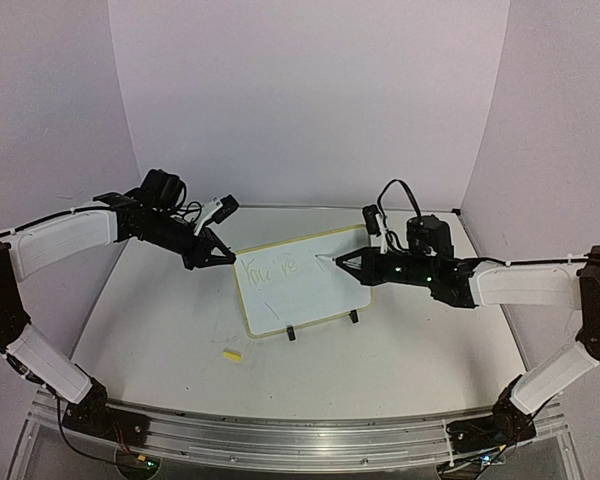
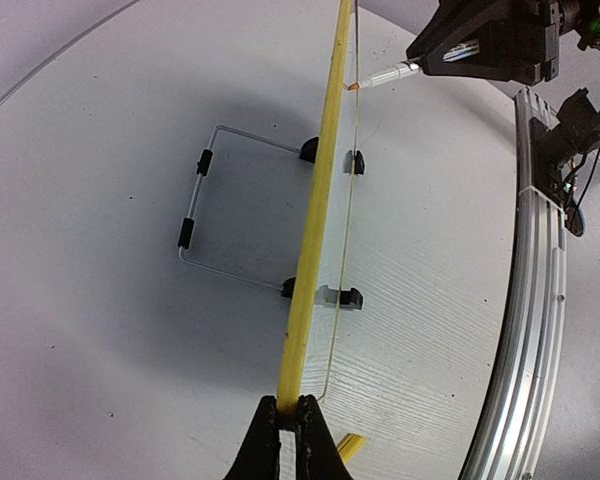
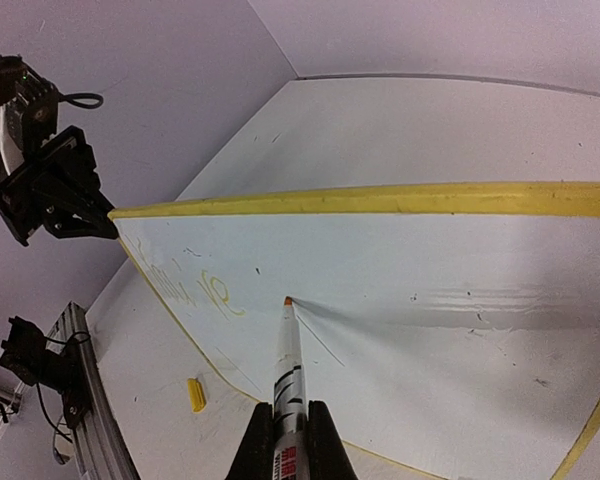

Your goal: Write a sentence on the whiteboard

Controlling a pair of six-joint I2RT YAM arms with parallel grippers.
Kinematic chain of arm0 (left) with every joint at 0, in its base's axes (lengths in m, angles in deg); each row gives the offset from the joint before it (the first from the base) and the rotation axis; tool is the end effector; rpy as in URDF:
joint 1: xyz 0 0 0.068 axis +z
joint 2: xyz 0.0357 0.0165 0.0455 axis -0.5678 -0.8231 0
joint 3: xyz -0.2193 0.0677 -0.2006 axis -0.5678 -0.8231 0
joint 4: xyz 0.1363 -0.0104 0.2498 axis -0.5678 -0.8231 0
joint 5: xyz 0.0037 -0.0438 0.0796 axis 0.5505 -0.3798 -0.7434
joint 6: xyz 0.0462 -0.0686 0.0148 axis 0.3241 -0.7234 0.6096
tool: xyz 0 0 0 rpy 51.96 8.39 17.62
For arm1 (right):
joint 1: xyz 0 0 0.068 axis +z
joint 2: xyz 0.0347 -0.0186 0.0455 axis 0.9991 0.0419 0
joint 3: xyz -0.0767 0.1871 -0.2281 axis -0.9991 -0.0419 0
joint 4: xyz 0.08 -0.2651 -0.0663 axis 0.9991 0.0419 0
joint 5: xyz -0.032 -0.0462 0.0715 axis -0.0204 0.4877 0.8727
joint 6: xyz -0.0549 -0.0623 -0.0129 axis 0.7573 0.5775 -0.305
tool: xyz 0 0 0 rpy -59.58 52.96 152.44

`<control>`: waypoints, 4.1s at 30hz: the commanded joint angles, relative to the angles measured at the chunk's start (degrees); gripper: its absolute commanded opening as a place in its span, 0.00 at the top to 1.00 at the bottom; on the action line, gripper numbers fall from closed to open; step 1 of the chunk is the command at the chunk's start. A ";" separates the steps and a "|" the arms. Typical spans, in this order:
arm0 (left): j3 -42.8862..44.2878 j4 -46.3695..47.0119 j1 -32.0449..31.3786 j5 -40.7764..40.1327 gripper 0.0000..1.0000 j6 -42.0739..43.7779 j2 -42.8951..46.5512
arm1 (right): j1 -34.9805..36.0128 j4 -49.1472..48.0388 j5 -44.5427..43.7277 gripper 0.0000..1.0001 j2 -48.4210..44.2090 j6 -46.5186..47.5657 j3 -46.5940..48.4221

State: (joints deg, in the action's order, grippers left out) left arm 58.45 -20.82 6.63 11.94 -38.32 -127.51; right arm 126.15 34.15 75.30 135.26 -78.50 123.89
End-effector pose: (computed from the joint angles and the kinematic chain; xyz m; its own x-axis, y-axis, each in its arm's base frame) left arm 0.2968 -0.2069 0.2893 -0.3546 0.5120 -0.7823 0.9133 0.3690 -0.1725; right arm 0.2785 0.2603 0.2518 -0.5292 0.0132 -0.8484 -0.7298 0.5029 0.4631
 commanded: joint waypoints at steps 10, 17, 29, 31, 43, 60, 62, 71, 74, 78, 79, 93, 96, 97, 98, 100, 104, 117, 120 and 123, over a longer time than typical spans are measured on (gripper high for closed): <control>0.11 -0.51 -0.16 -2.04 1.00 1.86 0.20 | 0.05 -1.97 0.46 1.00 3.29 -0.93 2.91; 0.18 -0.51 -0.16 -1.96 1.00 1.85 0.02 | 0.05 -1.40 0.82 1.00 3.25 -1.17 1.94; 0.19 -0.53 -0.16 -1.92 1.00 1.84 0.03 | 0.04 1.11 -0.43 1.00 2.06 -0.72 0.82; 0.18 -0.60 -0.20 -1.95 1.00 1.88 0.10 | 0.04 1.37 -0.60 1.00 1.90 -0.72 0.80; 0.18 -0.56 -0.16 -1.96 1.00 1.86 0.54 | 0.03 3.11 -2.34 1.00 1.49 -0.80 1.14; 0.12 -0.51 -0.16 -1.83 1.00 1.89 0.81 | 0.05 0.27 -2.19 1.00 -4.76 -1.88 -1.48; 0.11 -0.49 -0.16 -1.71 1.00 1.79 0.80 | 0.06 0.23 -2.22 1.00 -5.28 -2.09 -1.82; 0.13 -0.44 -0.16 -1.78 1.00 1.83 0.64 | 0.03 0.39 -3.91 1.00 -3.38 -2.37 -1.83; 0.17 -0.47 -0.16 -1.75 1.00 1.86 0.56 | -0.05 0.49 -4.47 1.00 -2.72 -2.39 -1.45; 0.18 -0.47 -0.16 -1.75 1.00 1.84 0.47 | -0.03 0.69 -5.64 1.00 -2.12 -2.36 -0.97; 0.18 -0.49 -0.16 -1.71 1.00 1.85 0.46 | -0.05 0.75 -5.82 1.00 -1.97 -2.33 -0.82; 0.18 -0.48 -0.16 -1.77 1.00 1.86 0.55 | -0.06 0.96 -3.10 1.00 -0.12 -0.39 1.76; 0.17 -0.52 -0.14 -1.78 1.00 1.85 0.53 | -0.01 1.11 -2.08 1.00 0.55 -0.14 1.52; 0.12 -0.48 -0.17 -1.74 1.00 1.85 0.54 | -0.04 1.30 -1.95 1.00 0.78 -0.16 1.45; 0.13 -0.47 -0.17 -1.72 1.00 1.84 0.55 | -0.05 1.41 -1.91 1.00 0.96 -0.15 1.30; 0.16 -0.46 -0.16 -1.76 1.00 1.89 0.49 | -0.05 1.65 -2.07 1.00 1.13 -0.15 0.89; 0.15 -0.46 -0.16 -1.78 1.00 1.83 0.45 | -0.04 2.55 -3.27 1.00 0.74 -0.11 -0.05; 0.19 -0.50 -0.16 -1.75 1.00 1.84 0.37 | -0.05 3.74 -8.13 1.00 -2.09 -0.03 0.25; 0.18 -0.47 -0.16 -1.77 1.00 1.83 0.37 | -0.04 3.74 -8.26 1.00 -2.17 0.37 1.40; 0.18 -0.46 -0.17 -1.75 1.00 1.84 0.38 | -0.05 3.74 -8.23 1.00 -2.28 0.52 2.31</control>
State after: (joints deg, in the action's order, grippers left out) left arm 58.45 -20.82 6.63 11.95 -38.61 -127.51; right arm 126.43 38.69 70.79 134.70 -79.01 123.37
